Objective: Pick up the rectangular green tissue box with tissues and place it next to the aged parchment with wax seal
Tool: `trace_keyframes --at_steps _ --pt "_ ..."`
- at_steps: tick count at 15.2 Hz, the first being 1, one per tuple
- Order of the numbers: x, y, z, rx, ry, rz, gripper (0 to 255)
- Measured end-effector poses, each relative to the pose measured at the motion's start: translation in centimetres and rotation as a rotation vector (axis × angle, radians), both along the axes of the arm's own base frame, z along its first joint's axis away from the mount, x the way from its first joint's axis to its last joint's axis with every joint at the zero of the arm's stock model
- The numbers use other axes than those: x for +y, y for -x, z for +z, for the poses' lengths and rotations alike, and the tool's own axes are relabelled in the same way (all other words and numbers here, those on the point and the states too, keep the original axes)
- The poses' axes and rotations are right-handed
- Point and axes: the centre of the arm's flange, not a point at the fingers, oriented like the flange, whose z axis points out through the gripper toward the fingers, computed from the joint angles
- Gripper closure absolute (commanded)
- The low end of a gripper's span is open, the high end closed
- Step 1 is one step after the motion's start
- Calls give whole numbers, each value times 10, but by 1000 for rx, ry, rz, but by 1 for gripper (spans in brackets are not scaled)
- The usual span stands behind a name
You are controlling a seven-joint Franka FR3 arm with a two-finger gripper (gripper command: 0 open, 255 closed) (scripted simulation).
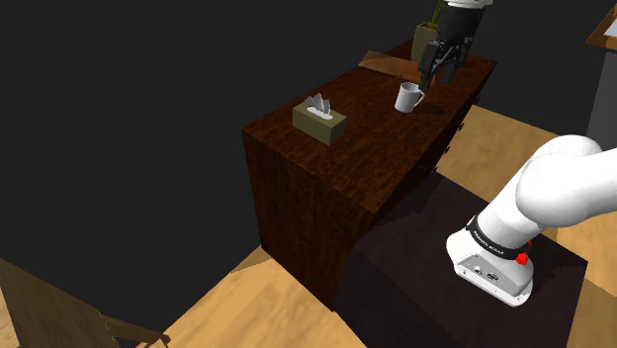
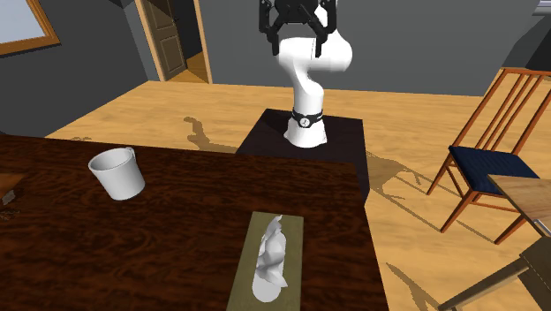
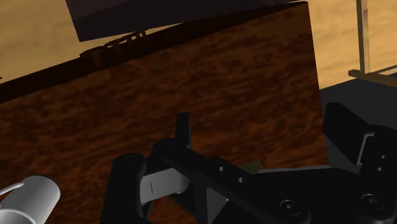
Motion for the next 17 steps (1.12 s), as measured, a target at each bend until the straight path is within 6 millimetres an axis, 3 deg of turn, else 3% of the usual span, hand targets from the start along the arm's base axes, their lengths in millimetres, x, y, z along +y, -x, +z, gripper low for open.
trace_keyframes --at_steps 2,4,12,17 --pt "2 -7 -2 4 9 0 0" --pt "11 -28 -9 22 40 1 0" --pt "57 -136 -40 103 188 7 0" --pt "78 -205 -76 155 282 12 0"
